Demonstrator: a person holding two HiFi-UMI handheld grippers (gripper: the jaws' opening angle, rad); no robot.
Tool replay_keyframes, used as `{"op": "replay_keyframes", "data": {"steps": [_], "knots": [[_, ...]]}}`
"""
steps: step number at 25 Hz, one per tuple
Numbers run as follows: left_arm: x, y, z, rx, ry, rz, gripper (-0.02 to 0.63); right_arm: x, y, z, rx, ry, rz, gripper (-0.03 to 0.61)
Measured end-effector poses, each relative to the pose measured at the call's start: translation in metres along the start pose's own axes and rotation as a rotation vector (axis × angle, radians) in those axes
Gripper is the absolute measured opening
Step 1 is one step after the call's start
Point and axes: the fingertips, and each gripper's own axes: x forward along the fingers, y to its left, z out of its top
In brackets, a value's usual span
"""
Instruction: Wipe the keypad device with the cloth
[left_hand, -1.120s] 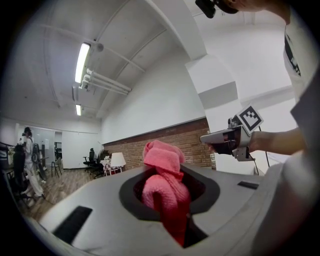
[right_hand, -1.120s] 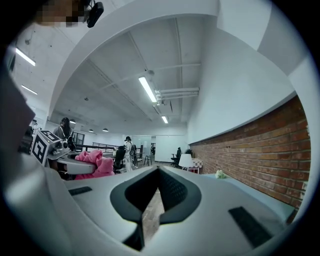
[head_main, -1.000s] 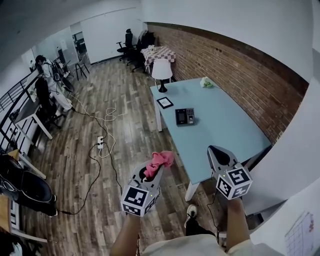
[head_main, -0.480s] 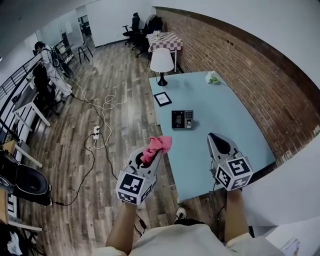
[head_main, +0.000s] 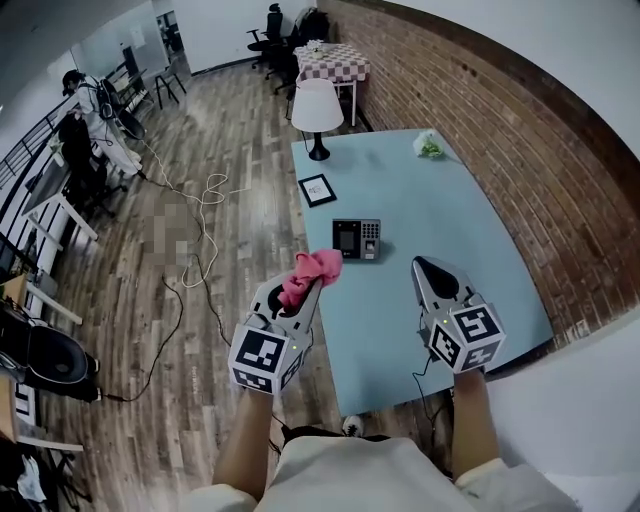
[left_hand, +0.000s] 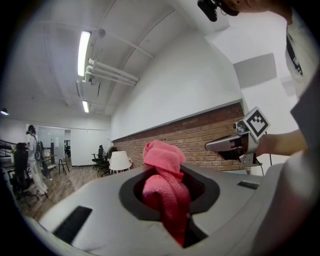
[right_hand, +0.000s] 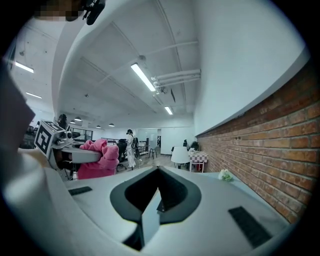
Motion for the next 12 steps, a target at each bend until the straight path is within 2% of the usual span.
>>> {"op": "replay_keyframes", "data": {"steps": [7, 12], "knots": [[0.044, 0.013, -0.012, 0.001, 0.032, -0.014, 0.087, 0.020, -0.019, -0.008, 0.012, 0.014, 0.000, 0.017], [0.082, 0.045, -0.026, -0.033, 0.052, 0.002, 0.087, 0.050, -0.031, -0.016, 0.046, 0.031, -0.018, 0.017]]}}
